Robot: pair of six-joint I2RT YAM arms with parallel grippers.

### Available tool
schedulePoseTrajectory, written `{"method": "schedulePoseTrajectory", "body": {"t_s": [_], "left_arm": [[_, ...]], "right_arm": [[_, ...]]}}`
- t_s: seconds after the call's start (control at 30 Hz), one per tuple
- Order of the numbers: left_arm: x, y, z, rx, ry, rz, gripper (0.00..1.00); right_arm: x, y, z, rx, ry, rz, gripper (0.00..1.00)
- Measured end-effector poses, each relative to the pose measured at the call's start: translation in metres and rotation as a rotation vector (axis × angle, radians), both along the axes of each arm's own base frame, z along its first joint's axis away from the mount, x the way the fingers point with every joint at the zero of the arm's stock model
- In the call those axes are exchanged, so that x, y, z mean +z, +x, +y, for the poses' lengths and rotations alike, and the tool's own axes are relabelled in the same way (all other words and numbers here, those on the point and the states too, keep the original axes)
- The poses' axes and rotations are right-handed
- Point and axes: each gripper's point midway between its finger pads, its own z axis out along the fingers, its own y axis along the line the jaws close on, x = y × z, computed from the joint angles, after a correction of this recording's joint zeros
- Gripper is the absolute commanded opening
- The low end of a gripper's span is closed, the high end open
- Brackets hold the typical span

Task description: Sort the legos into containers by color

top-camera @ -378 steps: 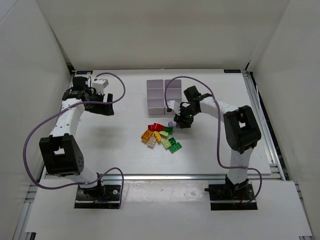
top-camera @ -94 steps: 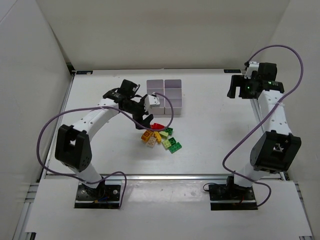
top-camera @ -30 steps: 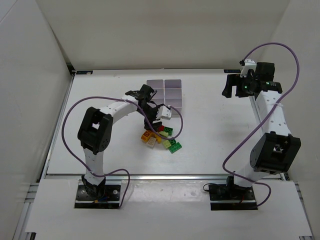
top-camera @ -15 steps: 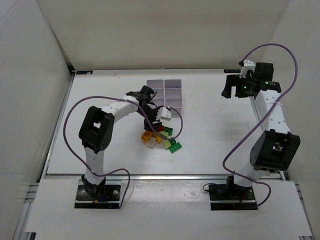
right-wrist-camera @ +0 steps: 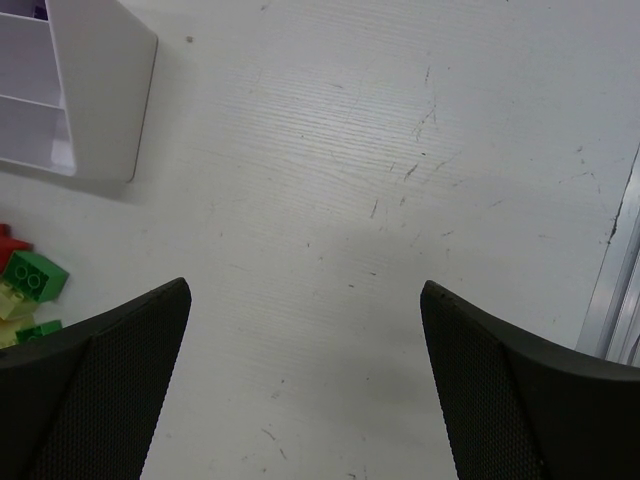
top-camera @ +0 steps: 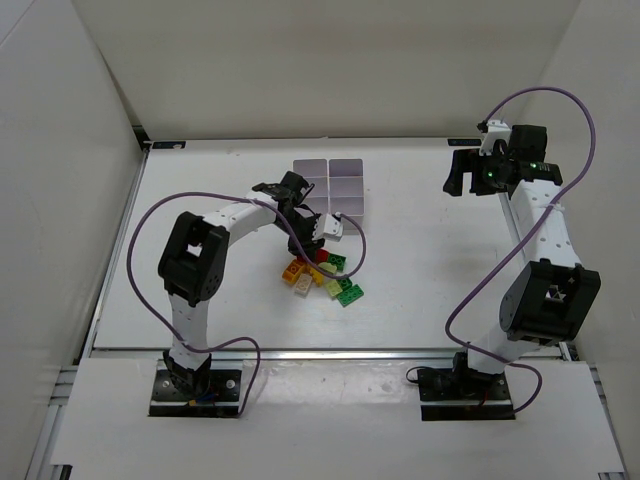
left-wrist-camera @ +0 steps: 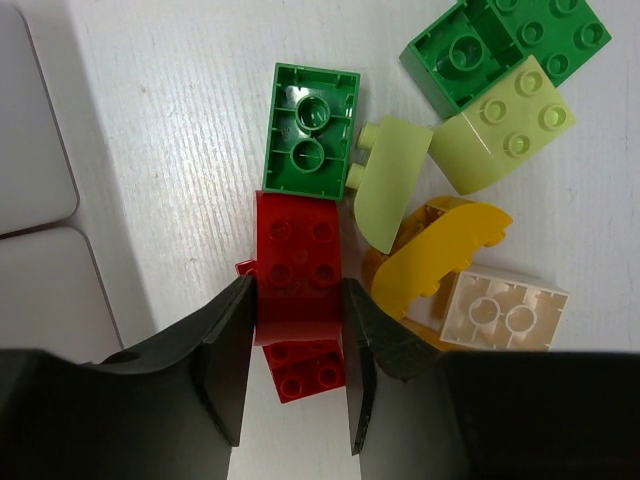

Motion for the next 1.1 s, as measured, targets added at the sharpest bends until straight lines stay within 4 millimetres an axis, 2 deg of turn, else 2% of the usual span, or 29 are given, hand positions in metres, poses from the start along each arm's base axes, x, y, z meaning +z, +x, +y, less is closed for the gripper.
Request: {"method": "schedulePoseTrajectory", "body": {"t_s": [0.13,0.23,0.3,0.47,0.5,0.57,0.63,0.67,0.73,0.9,1.0,1.1], "left_arm": [[0.005,-0.002,0.005,0.037,-0.005,0.025,0.29],[0.028,-0.004,0.006,0.088,-0.047,0.034,0.27],[0.062,-0.002,0.006,0.139,-0.101,0.006,0.27],[0.184,0.006,0.003,0.264,-0.31,-0.178,0.29],[0.203,0.01,0.004,0.289,-0.342,-0.209,0.3],[0.232,0.025,0.007,0.355,-0.394,-0.255,0.32],[0.245,0.049,0.014,0.434,-0.413,-0.28,0.33],[0.247,0.065,0.018,0.482,-0.413,-0.294,0.34],[0.237,0.095,0.028,0.564,-0.391,-0.296,0.35],[0.181,0.16,0.046,0.729,-0.298,-0.247,0.36],[0.156,0.187,0.052,0.78,-0.263,-0.226,0.36],[0.145,0.203,0.052,0.794,-0.251,-0.224,0.37]], "right_arm": [[0.001,0.0,0.002,0.006,0.007,-0.003,0.99],[0.001,0.0,0.004,0.016,0.016,-0.004,0.99],[0.002,0.0,0.006,0.023,0.024,-0.005,0.99],[0.004,-0.001,0.011,0.037,0.052,-0.005,0.99],[0.004,-0.001,0.012,0.038,0.059,-0.004,0.99],[0.004,-0.002,0.014,0.038,0.071,-0.002,0.99],[0.005,-0.002,0.015,0.04,0.079,-0.001,0.99],[0.006,-0.001,0.016,0.042,0.083,-0.002,0.99],[0.007,0.001,0.016,0.045,0.088,-0.003,0.99],[0.008,0.007,0.017,0.05,0.098,-0.006,0.99],[0.009,0.007,0.018,0.05,0.102,-0.006,0.99],[0.008,0.007,0.018,0.049,0.104,-0.005,0.99]]}}
